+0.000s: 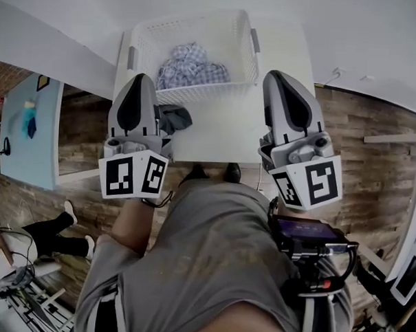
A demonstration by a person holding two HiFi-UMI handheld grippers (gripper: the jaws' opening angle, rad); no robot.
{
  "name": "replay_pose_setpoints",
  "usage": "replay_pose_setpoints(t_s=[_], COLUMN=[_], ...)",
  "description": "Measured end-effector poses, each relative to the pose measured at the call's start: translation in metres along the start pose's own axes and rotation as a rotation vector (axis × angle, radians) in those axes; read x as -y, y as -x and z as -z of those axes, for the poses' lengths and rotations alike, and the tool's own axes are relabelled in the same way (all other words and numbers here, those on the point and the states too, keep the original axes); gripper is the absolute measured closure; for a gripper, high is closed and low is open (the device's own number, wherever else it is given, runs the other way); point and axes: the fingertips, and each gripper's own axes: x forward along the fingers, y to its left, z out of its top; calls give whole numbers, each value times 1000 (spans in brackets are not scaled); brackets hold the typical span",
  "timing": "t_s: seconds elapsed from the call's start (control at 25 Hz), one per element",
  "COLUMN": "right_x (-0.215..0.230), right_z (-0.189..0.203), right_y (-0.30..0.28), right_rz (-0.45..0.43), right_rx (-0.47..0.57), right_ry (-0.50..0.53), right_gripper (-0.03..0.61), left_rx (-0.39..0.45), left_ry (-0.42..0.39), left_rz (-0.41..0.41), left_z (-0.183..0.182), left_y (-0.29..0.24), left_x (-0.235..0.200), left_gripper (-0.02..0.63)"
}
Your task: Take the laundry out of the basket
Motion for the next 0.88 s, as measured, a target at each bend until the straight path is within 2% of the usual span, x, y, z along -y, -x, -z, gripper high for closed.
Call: replay_pose_setpoints(t_s=[0.2,0.36,0.68,0.88], right_x=[10,5,-21,-36], right_z=[-5,6,51,89], right_y=[-28,-67,-164,-212], right_rz=[-18,-62,-168,-242], right_rx=[13,-20,-90,-168], right_ry=[6,17,53,77], right_gripper=[571,571,571,569], left_rx=[20,24,21,21], left_ry=[-11,0,13,51], left_rz=[-18,-39,-73,-91], left_z=[-11,-12,-10,-8], left_y=[-10,-23,-70,-95], left_x=[-7,-30,-102,-143], left_gripper=[604,604,604,604])
